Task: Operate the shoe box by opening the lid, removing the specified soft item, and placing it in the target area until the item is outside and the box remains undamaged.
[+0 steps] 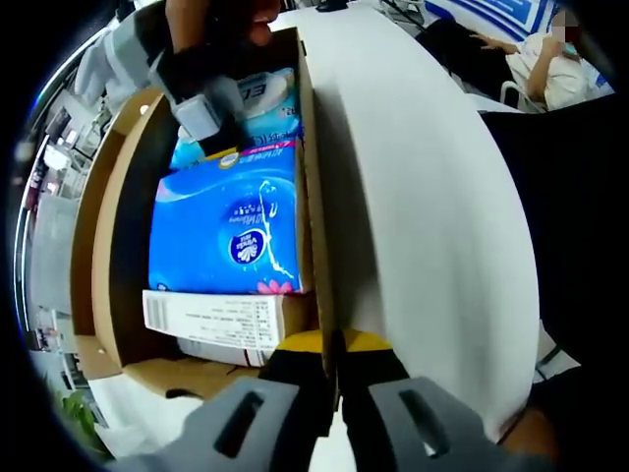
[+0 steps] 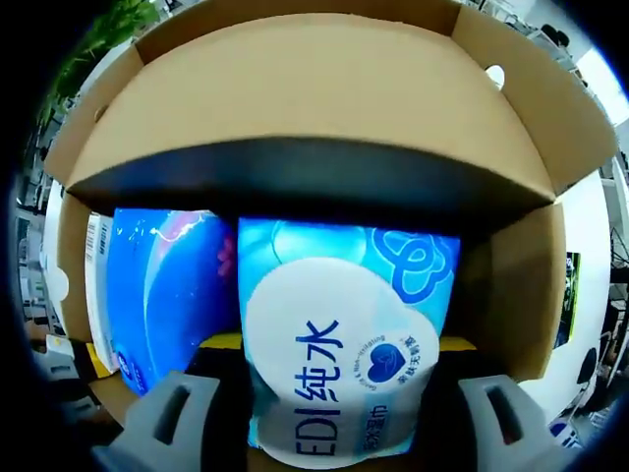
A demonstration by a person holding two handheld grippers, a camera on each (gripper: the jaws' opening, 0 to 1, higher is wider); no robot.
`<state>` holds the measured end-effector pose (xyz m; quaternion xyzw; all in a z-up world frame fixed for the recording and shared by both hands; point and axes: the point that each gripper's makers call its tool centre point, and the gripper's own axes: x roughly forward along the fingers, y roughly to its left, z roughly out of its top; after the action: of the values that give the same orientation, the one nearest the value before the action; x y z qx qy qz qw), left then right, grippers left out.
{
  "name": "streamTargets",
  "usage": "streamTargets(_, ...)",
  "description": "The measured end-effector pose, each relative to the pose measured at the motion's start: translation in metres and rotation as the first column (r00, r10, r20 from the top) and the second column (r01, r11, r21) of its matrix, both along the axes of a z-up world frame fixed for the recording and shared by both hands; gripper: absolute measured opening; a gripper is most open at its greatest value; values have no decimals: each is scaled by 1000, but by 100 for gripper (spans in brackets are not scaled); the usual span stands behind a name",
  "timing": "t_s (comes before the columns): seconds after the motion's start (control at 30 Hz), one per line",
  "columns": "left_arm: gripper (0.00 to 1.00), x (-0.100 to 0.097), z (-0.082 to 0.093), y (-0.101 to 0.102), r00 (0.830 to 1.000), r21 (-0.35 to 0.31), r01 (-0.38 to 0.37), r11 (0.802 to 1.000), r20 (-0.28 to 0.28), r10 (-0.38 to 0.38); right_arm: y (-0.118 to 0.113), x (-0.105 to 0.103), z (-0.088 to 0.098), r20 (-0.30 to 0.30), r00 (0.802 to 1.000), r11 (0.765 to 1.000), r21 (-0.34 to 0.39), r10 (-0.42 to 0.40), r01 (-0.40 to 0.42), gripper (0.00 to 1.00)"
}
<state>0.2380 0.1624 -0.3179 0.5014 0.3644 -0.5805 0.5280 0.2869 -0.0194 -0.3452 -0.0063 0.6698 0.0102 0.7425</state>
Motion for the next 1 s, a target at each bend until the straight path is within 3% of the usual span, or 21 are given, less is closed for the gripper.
streamTargets(0.5, 2, 0, 0, 0, 1000, -2, 1, 1000, -2, -1, 0, 4, 1, 6, 1000, 1000, -5, 8, -8, 70)
streamTargets(0.73, 2, 1, 0, 0, 1000, -2, -6, 1000, -5, 6, 3, 10, 2, 21, 997, 997, -4, 72, -72, 70)
streamTargets(1.0, 2, 1, 0, 0, 1000, 2, -5, 1000, -3, 5, 2, 10, 0, 7, 997, 997, -3, 76, -76, 72)
